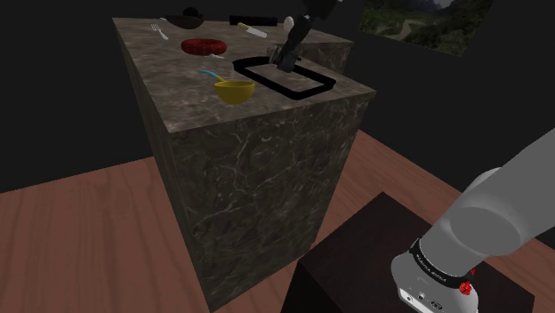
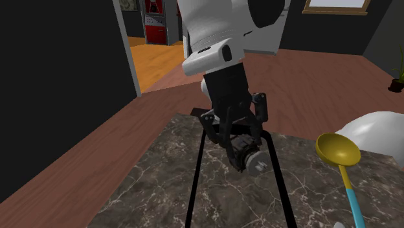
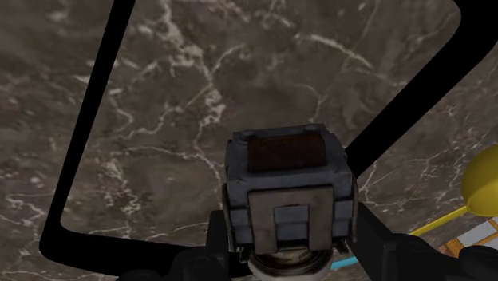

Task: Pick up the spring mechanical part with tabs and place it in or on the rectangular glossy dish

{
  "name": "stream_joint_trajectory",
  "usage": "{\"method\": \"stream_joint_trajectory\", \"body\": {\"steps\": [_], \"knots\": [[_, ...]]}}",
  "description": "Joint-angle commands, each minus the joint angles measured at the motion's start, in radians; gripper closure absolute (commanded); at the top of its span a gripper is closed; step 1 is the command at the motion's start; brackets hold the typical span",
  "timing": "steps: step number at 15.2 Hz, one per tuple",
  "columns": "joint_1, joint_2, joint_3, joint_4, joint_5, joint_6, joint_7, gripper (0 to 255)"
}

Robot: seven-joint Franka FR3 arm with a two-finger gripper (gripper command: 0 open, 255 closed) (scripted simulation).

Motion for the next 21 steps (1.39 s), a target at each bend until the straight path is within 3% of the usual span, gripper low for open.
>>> {"method": "stream_joint_trajectory", "body": {"steps": [1,3,4,9,13,21], "knots": [[0.0,0.0,0.0,-0.001,0.0,0.001,0.0,255],[0.0,0.0,0.0,-0.001,0.0,0.001,0.0,255],[0.0,0.0,0.0,-0.001,0.0,0.001,0.0,0],[0.0,0.0,0.0,-0.001,0.0,0.001,0.0,0],[-0.017,-0.023,-0.027,0.089,-0.008,-0.119,0.005,0],[-0.017,-0.023,-0.028,0.089,-0.008,-0.119,0.006,0]]}}
